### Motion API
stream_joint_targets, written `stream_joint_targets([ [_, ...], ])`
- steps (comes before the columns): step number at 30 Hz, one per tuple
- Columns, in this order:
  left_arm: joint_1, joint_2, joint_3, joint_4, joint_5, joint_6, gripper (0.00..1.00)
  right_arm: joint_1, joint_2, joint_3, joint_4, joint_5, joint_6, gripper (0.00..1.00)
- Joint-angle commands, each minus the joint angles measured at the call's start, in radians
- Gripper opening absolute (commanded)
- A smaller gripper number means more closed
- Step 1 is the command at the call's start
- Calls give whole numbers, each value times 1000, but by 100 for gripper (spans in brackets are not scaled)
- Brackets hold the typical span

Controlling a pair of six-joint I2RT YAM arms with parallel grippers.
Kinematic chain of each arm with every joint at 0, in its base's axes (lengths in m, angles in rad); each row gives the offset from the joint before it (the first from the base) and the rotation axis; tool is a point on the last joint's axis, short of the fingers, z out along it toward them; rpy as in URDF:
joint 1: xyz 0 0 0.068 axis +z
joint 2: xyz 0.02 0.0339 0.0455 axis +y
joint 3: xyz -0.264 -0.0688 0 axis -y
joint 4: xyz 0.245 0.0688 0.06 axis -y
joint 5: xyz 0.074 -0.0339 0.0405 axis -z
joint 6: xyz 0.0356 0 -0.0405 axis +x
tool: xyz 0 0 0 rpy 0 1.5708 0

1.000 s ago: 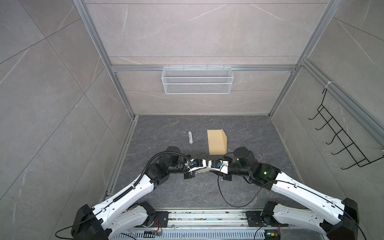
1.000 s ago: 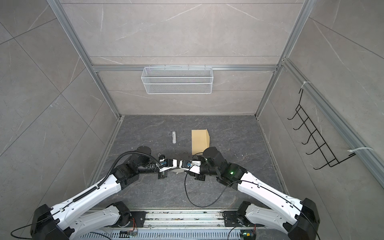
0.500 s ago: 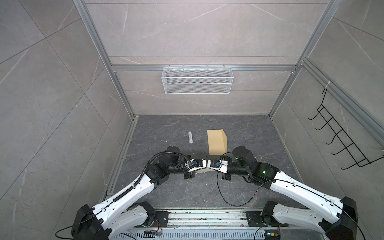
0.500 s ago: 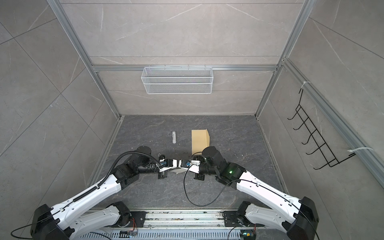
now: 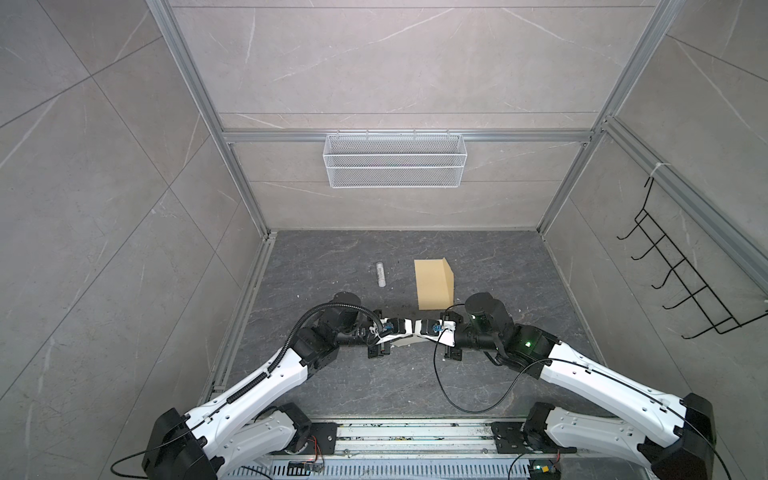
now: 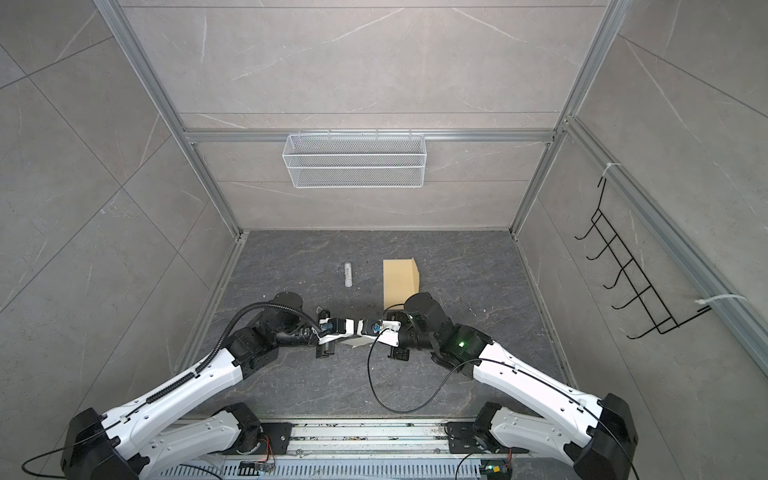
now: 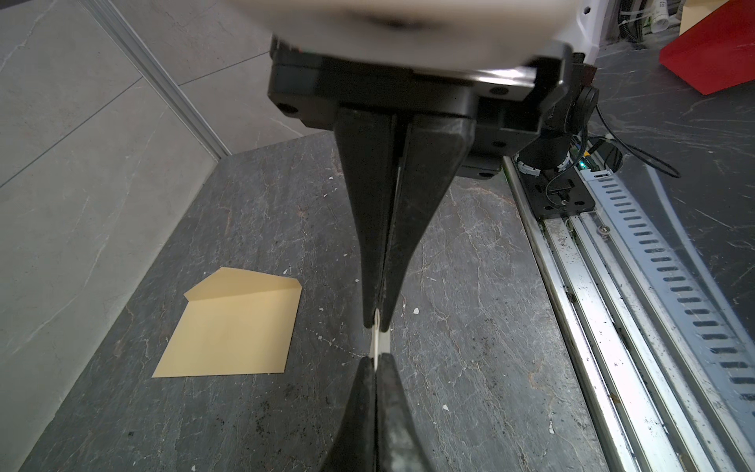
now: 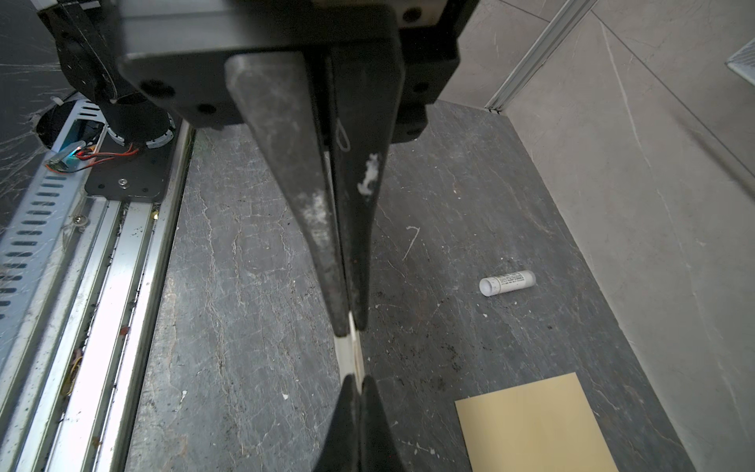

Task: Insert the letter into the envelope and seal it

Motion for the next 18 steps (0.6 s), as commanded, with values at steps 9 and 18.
stream_joint_targets([
  [9, 0, -39, -39, 32, -50, 19, 14, 3, -56, 3, 38, -19, -9, 0],
  [18, 3, -62, -65, 37, -68, 17, 0, 4, -84, -10, 33, 3, -14, 0],
])
